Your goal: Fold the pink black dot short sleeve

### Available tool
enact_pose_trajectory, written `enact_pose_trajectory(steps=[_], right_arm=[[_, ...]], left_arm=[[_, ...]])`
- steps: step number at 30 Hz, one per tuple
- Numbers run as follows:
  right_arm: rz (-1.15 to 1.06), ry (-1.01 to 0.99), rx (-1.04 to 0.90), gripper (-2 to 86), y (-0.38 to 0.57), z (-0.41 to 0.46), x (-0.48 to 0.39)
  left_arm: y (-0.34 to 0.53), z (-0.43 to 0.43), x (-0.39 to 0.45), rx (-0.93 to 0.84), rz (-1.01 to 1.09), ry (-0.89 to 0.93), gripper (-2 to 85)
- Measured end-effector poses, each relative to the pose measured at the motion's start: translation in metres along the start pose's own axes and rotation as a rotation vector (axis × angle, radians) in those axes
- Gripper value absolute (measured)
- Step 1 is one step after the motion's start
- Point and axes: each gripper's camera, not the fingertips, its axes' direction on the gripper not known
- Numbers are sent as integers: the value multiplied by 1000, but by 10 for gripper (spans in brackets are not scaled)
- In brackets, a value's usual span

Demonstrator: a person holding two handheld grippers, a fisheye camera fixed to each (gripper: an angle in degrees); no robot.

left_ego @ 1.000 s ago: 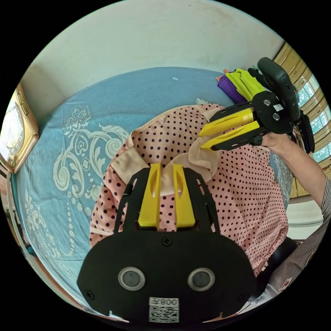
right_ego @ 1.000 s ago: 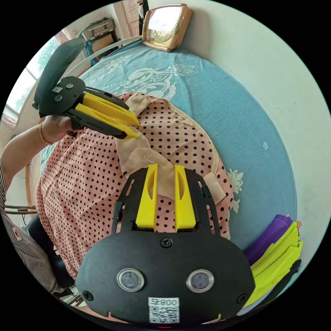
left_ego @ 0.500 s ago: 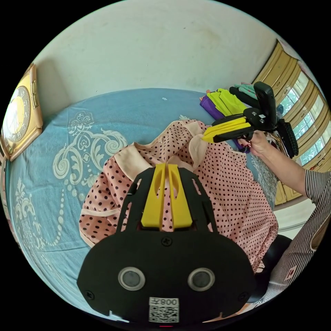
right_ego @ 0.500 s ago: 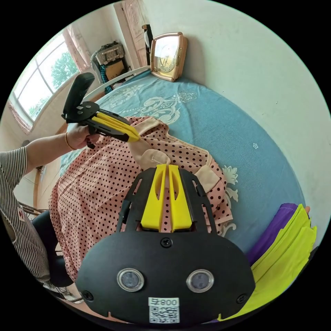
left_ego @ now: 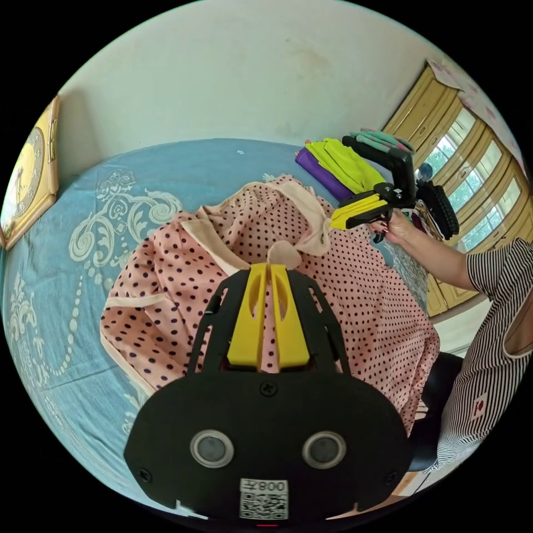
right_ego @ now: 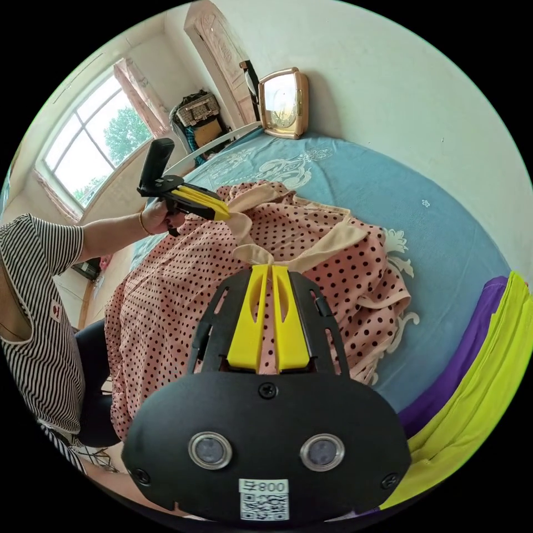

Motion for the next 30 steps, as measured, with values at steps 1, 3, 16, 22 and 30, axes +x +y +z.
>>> enact_pose_trajectory(steps=[1, 3, 16, 22, 30], right_arm=[[3, -2, -26, 8, 10, 4, 3], [24, 3, -85, 8, 22, 15, 10], [164, 60, -77, 9, 51, 12, 58], [212, 121, 14, 54, 34, 0, 80], [261, 277, -47, 74, -19, 8, 138]], left_arm=[[7, 6, -4, -37, -1, -5, 12], [17, 11, -12, -65, -30, 0, 13], [59, -5, -54, 3, -130, 39, 28], [43, -22, -80, 103, -161, -40, 67], [5, 1, -144, -48, -255, -185, 71]])
